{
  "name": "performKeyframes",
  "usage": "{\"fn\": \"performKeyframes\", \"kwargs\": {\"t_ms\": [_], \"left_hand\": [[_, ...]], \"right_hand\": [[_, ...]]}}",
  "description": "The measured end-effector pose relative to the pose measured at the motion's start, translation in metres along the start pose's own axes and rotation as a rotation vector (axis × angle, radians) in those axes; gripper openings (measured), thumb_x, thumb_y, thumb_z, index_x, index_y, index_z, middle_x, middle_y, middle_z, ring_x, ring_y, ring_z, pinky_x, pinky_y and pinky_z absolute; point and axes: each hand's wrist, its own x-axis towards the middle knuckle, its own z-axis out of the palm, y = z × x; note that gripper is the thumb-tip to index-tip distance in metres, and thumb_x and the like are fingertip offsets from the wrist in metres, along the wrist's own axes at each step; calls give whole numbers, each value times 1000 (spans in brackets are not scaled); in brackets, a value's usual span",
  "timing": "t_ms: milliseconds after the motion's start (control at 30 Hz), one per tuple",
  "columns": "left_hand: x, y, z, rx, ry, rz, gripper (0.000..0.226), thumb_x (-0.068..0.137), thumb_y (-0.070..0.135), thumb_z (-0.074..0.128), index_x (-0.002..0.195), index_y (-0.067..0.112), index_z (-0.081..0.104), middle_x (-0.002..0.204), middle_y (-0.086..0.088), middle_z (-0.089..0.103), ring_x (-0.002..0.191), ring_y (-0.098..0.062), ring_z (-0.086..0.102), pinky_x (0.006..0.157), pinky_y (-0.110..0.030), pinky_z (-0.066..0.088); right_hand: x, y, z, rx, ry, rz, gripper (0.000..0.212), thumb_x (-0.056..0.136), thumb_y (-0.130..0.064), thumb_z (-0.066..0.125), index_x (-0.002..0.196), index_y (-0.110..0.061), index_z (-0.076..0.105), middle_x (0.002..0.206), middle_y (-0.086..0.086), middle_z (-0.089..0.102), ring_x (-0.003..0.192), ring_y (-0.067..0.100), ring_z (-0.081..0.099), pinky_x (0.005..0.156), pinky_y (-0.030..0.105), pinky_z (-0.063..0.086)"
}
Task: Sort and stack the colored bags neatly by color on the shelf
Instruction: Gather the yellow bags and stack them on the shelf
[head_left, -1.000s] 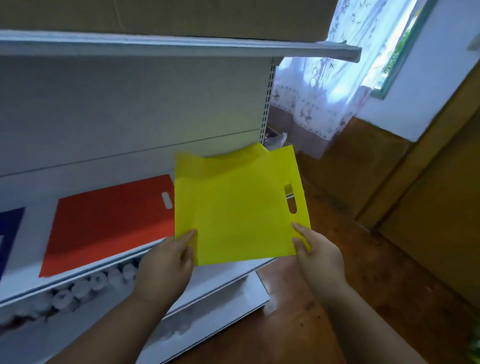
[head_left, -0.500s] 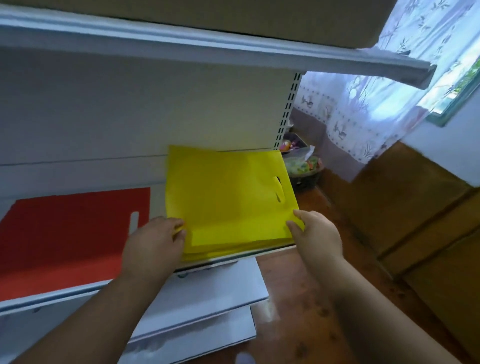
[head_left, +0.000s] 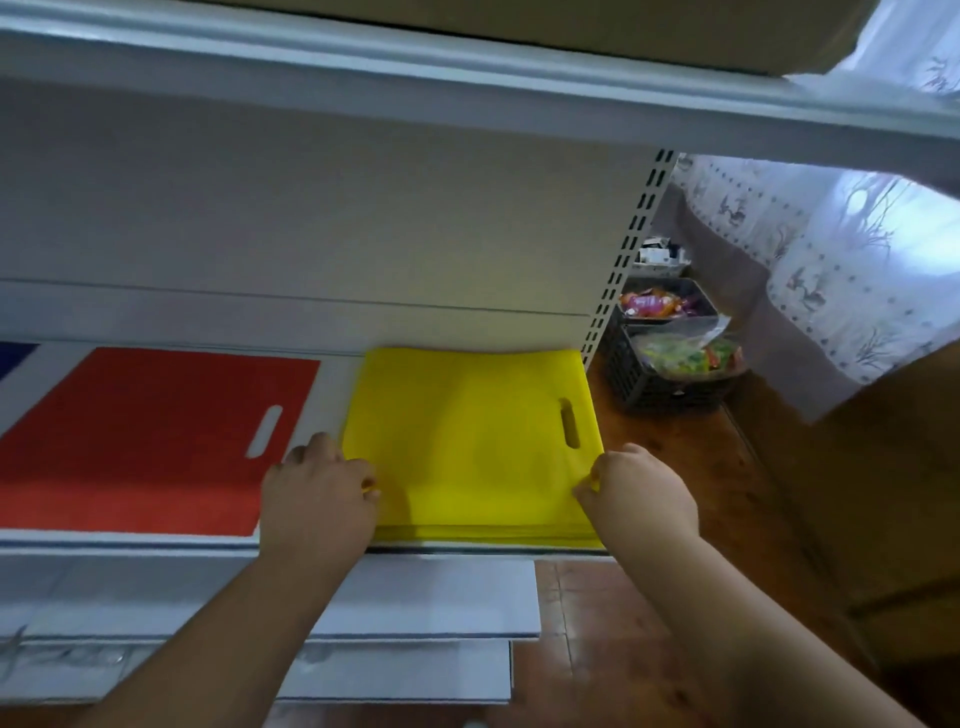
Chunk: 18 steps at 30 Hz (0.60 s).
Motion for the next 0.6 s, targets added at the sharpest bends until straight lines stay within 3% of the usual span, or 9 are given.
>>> {"fn": "performKeyframes", "kwargs": {"t_ms": [167, 300, 433, 500, 600], "left_hand": [[-8, 5, 3, -47, 28, 22, 15, 64, 30, 86, 75, 27, 76, 79, -6, 52, 63, -28, 54, 59, -32, 42], [-23, -16, -8, -159, 125, -30, 28, 76, 37, 63, 98, 22, 74, 86, -4, 53, 73, -30, 56, 65, -37, 47], [-53, -66, -28, -225, 180, -38, 31, 81, 34, 58, 104, 19, 73, 86, -3, 56, 72, -29, 59, 64, -36, 50], [-73, -98, -39, -270, 161, -85, 27, 83, 27, 67, 110, 24, 70, 91, 0, 59, 74, -27, 62, 63, -34, 50], [-111, -155, -55, -317, 97, -182, 39, 88, 32, 66, 127, 31, 60, 97, 8, 60, 82, -17, 60, 62, -29, 44]], "right_hand": [[-1, -23, -7, 46, -19, -171, 34, 95, -47, 51, 115, -23, 64, 112, -1, 56, 93, 21, 60, 73, 33, 54], [-10, -73, -8, 160, 24, -339, 40, 96, -48, 49, 128, -26, 57, 119, -1, 55, 98, 20, 61, 75, 32, 53], [-28, -141, -7, 253, 58, -477, 41, 96, -43, 51, 133, -27, 54, 124, -1, 56, 107, 20, 61, 84, 35, 53], [-41, -183, -7, 298, 71, -543, 41, 95, -39, 53, 135, -27, 52, 122, 0, 55, 105, 22, 60, 84, 36, 52], [-71, -254, -4, 364, 87, -659, 40, 96, -34, 55, 135, -25, 53, 118, -1, 60, 109, 20, 58, 90, 31, 45]]}}
